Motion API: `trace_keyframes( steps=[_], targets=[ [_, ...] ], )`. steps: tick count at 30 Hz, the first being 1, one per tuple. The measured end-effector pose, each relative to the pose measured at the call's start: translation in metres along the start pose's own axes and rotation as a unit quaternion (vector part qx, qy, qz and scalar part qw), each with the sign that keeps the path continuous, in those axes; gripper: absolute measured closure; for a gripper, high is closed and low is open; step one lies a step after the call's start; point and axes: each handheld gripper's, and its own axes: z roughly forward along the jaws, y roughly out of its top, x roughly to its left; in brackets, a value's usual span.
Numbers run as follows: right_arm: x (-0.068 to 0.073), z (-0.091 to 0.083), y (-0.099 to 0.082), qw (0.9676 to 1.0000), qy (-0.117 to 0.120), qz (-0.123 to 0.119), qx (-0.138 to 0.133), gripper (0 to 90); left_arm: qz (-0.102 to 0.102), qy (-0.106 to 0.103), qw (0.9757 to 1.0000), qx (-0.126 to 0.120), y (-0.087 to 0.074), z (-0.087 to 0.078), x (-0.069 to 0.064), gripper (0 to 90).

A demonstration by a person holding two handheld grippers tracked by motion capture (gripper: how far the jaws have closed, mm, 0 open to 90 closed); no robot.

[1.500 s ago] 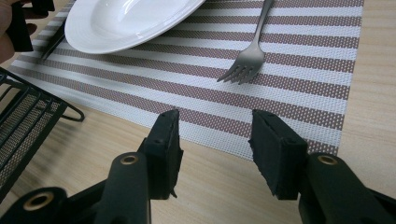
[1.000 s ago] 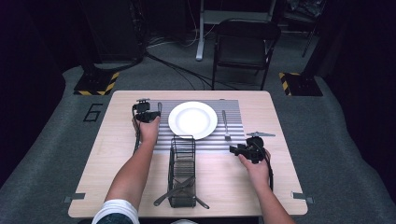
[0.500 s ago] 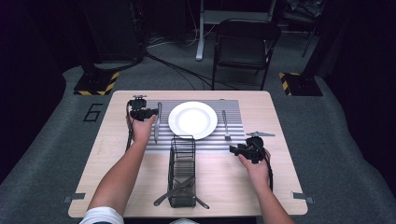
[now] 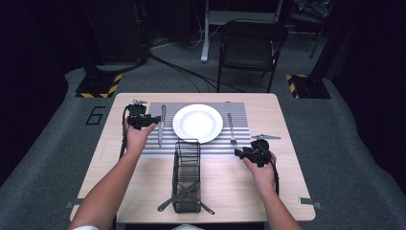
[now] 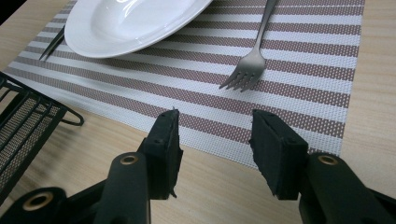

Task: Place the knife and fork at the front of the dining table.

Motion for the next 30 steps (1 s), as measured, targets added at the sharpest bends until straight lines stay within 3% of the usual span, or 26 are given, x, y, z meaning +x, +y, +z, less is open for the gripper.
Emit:
trace_keyframes(
  steps=[8,16,23,30],
  targets=[
    [0.003,-0.002,0.001,0.9999,-0.003,-0.009,-0.004,50.8,0.035,-0.026,0.9991,0.000,-0.006,-0.026,-0.006,46.0],
    [0.003,-0.004,0.002,0.9999,-0.004,-0.012,-0.008,50.6,0.049,-0.048,0.9976,-0.009,-0.017,-0.048,-0.008,45.7],
    [0.005,-0.006,0.002,0.9998,-0.006,-0.016,-0.009,49.8,0.062,-0.051,0.9966,-0.020,-0.031,-0.065,-0.006,45.0],
    [0.005,-0.006,0.003,0.9997,-0.009,-0.020,-0.009,49.4,0.081,-0.044,0.9957,-0.014,-0.047,-0.072,-0.004,45.0]
  ],
)
